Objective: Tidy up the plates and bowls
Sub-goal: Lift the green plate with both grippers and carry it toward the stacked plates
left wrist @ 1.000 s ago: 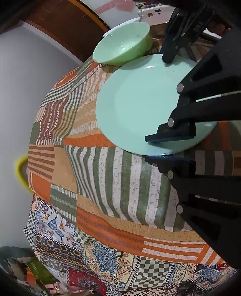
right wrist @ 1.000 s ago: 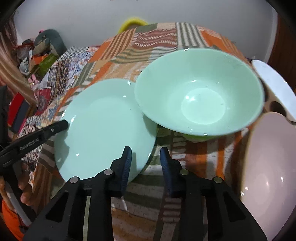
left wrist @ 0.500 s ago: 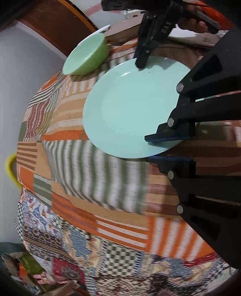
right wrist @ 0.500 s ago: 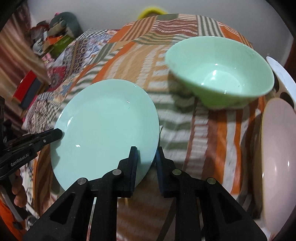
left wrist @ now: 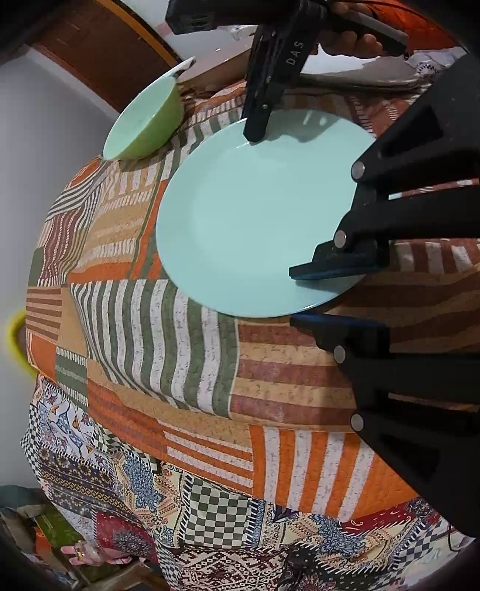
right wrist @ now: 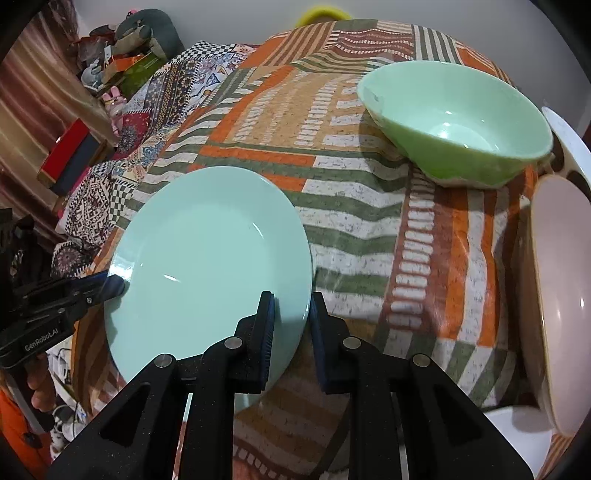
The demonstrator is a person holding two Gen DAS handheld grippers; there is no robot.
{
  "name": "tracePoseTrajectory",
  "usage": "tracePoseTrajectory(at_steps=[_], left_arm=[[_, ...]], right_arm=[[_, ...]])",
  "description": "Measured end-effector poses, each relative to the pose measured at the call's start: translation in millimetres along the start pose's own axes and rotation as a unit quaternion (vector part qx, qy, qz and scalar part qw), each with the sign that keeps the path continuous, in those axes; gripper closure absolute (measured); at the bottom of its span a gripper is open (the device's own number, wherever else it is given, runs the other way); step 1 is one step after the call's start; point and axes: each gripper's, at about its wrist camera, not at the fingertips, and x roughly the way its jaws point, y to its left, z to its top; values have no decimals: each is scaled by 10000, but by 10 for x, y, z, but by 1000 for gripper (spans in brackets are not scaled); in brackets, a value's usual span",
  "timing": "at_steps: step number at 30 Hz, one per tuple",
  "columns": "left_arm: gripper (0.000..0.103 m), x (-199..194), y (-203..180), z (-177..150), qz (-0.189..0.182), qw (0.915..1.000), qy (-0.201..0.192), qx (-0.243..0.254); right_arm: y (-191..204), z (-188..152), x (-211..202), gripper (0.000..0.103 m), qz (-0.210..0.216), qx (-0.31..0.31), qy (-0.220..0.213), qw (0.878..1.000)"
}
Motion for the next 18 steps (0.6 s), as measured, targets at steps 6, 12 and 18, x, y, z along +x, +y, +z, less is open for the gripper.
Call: tracePoseTrajectory(at_steps=[6,12,18], left_arm=[[85,50,-24,53,90,9999,-52,38],[85,-81,-114,8,238,9994,-215,124],[85,-403,-253,-22,226,9984,-505,143]], right_arm=[[51,8,15,85,-78,-66,-46,9999],[70,-57,-102,85,-143,-89,-169,9997],[77,-125,-400,85,-123,-103,-503,9986]])
